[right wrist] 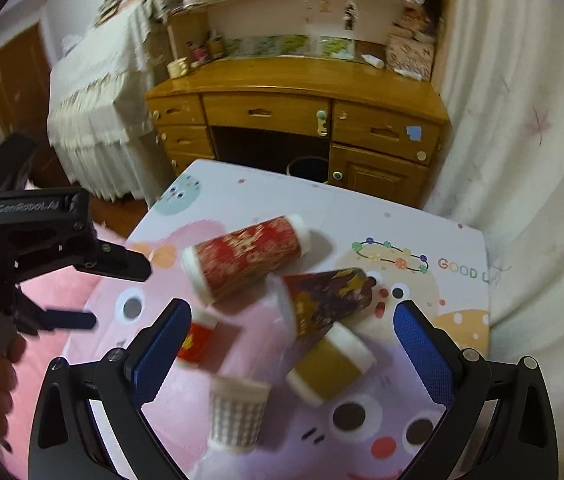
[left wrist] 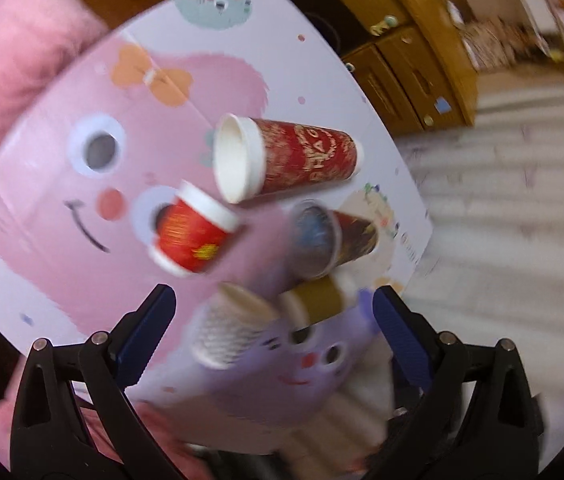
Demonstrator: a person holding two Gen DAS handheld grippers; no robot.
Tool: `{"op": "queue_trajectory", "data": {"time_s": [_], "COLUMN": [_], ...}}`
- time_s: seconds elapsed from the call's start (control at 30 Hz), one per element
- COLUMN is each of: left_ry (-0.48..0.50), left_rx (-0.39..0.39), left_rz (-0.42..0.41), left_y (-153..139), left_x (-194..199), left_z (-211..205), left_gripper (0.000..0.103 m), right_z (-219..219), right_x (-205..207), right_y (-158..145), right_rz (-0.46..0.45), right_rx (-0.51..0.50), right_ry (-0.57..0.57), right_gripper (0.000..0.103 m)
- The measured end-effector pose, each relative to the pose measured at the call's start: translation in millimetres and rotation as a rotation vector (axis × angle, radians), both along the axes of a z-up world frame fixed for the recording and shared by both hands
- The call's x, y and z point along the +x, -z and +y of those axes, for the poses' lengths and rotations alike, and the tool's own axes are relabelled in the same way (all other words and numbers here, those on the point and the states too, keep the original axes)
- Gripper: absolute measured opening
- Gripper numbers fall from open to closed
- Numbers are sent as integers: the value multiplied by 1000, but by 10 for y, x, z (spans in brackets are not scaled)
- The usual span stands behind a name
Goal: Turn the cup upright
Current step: 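Move the left tool toward the tall red cup lying on its side, then grasp the tall red cup with the left tool and lift it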
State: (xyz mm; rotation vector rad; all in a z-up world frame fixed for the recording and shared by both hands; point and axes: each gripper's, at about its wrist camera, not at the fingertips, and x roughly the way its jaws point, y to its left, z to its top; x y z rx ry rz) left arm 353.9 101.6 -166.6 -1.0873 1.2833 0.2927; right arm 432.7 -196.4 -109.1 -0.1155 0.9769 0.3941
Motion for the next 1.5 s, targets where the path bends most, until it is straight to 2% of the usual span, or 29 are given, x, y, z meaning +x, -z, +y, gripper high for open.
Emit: {"op": "queue_trajectory", "data": {"time_s": [0.17,0.33,0.43,0.5,0.67,1.0,1.33,1.43,1.5], "left_ry": [-245,-341,-466,-507,-549,-578,-598,-561,-545], "left_rx": [-83,-220,-266,-285,-291,-226,-229,-215,-219], "left_rz": [35,54,59,66,94,132,120,100,112], "left_y": [282,705,966,1141,1456,1712,1842,1837,1800], "left_x": [284,584,667,740,972,1406,1559,1667,1637], "left_z": [-95,-92,-90,-112,-168,-98,158,204,252], "left_gripper": [98,98,98,98,98,99,99,93,84], "right_z": [-255,-493,-639,-752,-980,-1182,-1328,-1308,-1297], "right_x": [463,819,1015,1156,1377,1550,1553,1475,1444], "right_y": [349,739,934,1050,1266,1607,1786,1755,1723], "right_rz": [44,91,111,114,130,190,210,211,208], "right_rx": [52,104,134,142,139,86,61,53,56], "right_ry": [19,62,95,118,154,261,309,320,323], "right_gripper": [103,103,103,103,103,103,103,103,103]}}
